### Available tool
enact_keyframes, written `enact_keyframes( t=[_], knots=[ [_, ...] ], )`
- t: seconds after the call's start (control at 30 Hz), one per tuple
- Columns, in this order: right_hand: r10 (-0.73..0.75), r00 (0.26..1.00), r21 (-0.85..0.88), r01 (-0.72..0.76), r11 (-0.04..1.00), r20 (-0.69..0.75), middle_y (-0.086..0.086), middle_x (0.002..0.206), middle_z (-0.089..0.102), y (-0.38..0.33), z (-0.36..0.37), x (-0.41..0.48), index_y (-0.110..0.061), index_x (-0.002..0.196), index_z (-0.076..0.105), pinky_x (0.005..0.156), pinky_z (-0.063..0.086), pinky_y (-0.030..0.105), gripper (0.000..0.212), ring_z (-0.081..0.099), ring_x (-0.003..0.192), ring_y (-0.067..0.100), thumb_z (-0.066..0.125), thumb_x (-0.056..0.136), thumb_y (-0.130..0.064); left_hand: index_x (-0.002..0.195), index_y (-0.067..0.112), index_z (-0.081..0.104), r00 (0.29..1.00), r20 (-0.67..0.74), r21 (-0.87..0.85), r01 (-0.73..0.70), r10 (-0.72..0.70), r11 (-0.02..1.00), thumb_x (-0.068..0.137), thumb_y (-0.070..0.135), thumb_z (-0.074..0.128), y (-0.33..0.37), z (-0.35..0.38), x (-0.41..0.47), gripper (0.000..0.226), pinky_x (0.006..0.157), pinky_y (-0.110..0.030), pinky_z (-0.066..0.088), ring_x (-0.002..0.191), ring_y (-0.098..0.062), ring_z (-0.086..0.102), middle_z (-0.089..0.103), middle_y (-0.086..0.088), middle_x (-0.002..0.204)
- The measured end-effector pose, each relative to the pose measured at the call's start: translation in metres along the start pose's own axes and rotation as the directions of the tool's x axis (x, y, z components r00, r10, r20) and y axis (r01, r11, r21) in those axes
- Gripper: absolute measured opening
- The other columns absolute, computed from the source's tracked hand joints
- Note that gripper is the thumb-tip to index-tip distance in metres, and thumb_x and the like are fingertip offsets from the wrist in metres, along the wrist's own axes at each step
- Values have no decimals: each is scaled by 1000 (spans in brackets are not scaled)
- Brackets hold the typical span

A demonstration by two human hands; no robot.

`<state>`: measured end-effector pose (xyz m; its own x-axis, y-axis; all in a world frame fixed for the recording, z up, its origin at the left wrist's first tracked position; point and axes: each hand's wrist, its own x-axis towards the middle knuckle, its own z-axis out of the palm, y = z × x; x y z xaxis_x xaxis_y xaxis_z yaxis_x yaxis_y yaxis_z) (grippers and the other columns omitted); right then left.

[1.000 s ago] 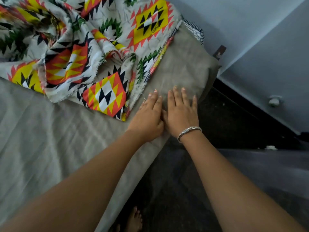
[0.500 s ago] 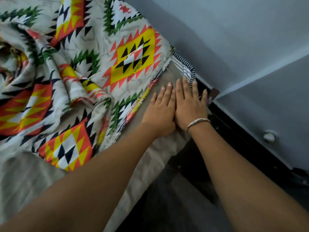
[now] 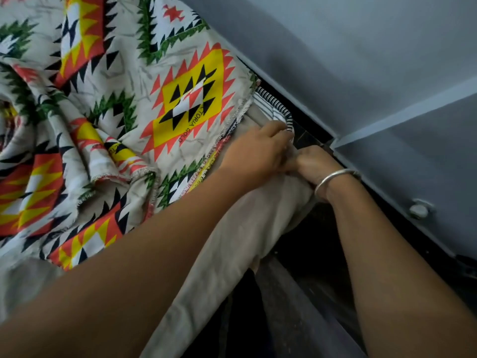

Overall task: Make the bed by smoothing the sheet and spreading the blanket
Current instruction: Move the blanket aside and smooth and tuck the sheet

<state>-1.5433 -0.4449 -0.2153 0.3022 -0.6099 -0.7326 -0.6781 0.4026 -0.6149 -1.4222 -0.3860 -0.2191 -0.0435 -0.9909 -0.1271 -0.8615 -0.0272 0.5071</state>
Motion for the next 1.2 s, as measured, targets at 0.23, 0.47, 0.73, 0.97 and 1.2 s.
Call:
enact_keyframes(
  t=[0.23,0.47,0.73,0.97,1.2],
  knots=[
    [13,896,359,-191,914,443,7,79,72,-3,-26,1,-2,90,67,71,55,25,24,69,75,18,56,69,3,125,19,54,935,351,18,42,-46,999,90,23,45,-3,-18,41,37,90,-41,46,112,-28,54,57,-8,123],
    [-26,935,657,-228,719,353,8,71,69,-3,-24,-4,-2,78,67,68,54,25,20,66,67,19,57,61,-6,92,22,53,922,384,130,-7,-44,991,85,26,49,5,-40,57,9,74,-34,42,83,-24,45,52,-3,87],
    [-610,764,-323,535,781,-210,-2,66,58,8,-29,5,-13,66,66,59,37,4,27,51,55,4,59,65,12,59,13,55,880,472,-159,140,-49,977,74,42,42,3,-46,71,35,66,-34,41,69,-23,50,57,-6,65],
    [-142,943,360,250,899,-301,4,76,58,5,-31,8,-19,77,55,67,47,27,17,56,69,15,66,65,-15,92,2,65,946,184,84,-288,269,954,82,7,49,3,-26,64,19,76,-44,47,90,-34,55,60,-14,105],
    [81,996,259,-89,962,39,10,74,68,-11,-42,19,-8,75,72,82,47,38,31,61,74,20,55,92,-28,91,-3,67,936,5,68,-351,352,934,73,10,41,-4,3,22,34,74,-41,52,89,-37,59,63,-19,108]
  ],
)
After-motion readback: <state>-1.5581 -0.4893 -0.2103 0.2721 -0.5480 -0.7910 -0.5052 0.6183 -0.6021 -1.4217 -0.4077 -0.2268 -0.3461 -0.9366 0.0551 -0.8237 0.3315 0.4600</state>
